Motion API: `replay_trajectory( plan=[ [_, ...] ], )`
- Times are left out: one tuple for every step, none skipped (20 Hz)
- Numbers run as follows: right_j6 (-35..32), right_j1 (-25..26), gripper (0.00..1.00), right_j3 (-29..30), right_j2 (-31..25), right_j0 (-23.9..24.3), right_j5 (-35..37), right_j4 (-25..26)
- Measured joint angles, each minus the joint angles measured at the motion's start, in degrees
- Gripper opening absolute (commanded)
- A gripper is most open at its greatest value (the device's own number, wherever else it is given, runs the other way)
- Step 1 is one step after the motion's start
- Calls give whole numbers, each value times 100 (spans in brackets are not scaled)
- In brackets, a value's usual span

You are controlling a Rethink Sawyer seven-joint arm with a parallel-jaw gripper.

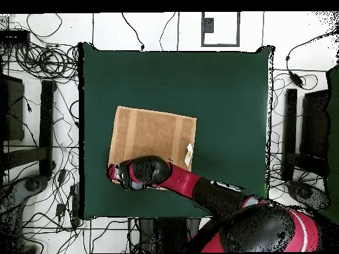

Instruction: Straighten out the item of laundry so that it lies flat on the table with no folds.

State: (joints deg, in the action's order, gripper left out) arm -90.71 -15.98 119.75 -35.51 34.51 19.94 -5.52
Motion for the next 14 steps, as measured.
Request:
replay_trajectory(
  plan=[
    [0, 0, 0, 12, -2, 17, -1, -2],
    [0, 0, 0, 31, -1, 41, -2, -2],
    [0, -1, 0, 50, -1, 66, -2, -2],
    [0, -4, 0, 97, 0, 110, -2, -2],
    [0, -5, 0, 116, 0, 125, -1, -1],
    [0, -8, 0, 135, 0, 140, -2, -2],
    [0, -18, 0, 194, -1, 191, -2, -2],
    [0, -21, 0, 208, 0, 203, -2, -2],
    [0, -24, 0, 221, 0, 215, -2, -2],
    [0, -38, 0, 266, 0, 250, -2, -2],
    [0, -47, 0, 289, 0, 264, -2, -2],
    [0, -56, 0, 310, 0, 274, -2, -2],
    [0, -62, 0, 320, 0, 277, -2, -2],
    [0, -69, 0, 330, 0, 280, -2, -2]
  ],
)
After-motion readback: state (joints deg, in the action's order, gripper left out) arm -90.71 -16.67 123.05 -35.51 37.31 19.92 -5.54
